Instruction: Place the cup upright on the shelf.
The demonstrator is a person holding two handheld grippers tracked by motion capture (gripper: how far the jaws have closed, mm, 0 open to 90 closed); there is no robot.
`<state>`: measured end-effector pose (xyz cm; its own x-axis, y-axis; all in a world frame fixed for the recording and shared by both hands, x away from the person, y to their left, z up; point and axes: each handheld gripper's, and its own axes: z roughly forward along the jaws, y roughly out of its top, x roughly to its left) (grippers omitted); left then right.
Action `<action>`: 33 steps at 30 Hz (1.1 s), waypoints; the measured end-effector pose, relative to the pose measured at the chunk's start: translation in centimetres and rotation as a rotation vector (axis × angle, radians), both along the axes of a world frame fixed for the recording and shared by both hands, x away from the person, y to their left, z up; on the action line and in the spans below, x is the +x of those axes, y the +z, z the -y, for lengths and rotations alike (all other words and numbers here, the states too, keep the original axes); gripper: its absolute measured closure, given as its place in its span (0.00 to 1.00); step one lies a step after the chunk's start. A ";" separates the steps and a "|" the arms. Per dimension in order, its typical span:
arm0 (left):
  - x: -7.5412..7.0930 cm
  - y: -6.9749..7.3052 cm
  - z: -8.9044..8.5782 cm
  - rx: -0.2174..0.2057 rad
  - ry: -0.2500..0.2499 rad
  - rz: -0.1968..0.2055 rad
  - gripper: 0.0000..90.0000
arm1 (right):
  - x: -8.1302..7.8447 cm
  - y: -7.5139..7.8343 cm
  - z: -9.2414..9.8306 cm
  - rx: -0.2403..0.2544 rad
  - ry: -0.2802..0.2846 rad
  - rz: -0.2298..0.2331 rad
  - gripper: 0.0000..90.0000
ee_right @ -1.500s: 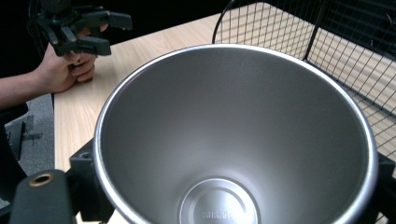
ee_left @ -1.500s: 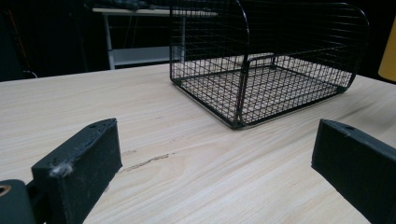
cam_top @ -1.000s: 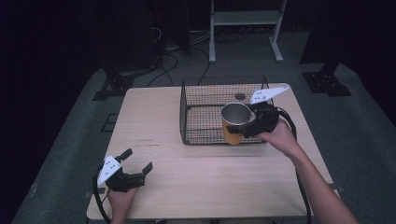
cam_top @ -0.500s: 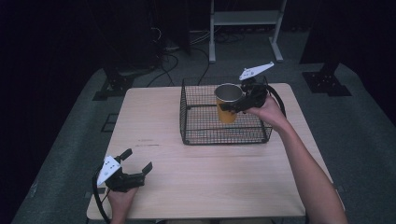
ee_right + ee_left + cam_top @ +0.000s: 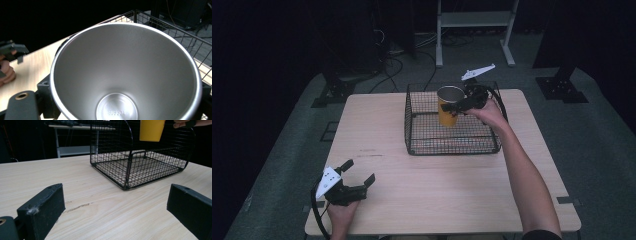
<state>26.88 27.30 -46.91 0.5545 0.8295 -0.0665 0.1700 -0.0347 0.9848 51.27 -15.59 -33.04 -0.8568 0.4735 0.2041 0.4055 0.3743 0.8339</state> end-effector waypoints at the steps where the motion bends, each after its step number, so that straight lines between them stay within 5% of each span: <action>1: 0.0 0.0 0.0 -0.004 0.000 0.001 0.01 | 0.2 -0.2 0.1 0.016 -0.003 -0.019 0.14; 33: 0.0 0.0 0.0 -0.005 -0.008 0.004 0.01 | 2.2 -5.2 -2.6 -0.141 -0.033 -0.090 0.14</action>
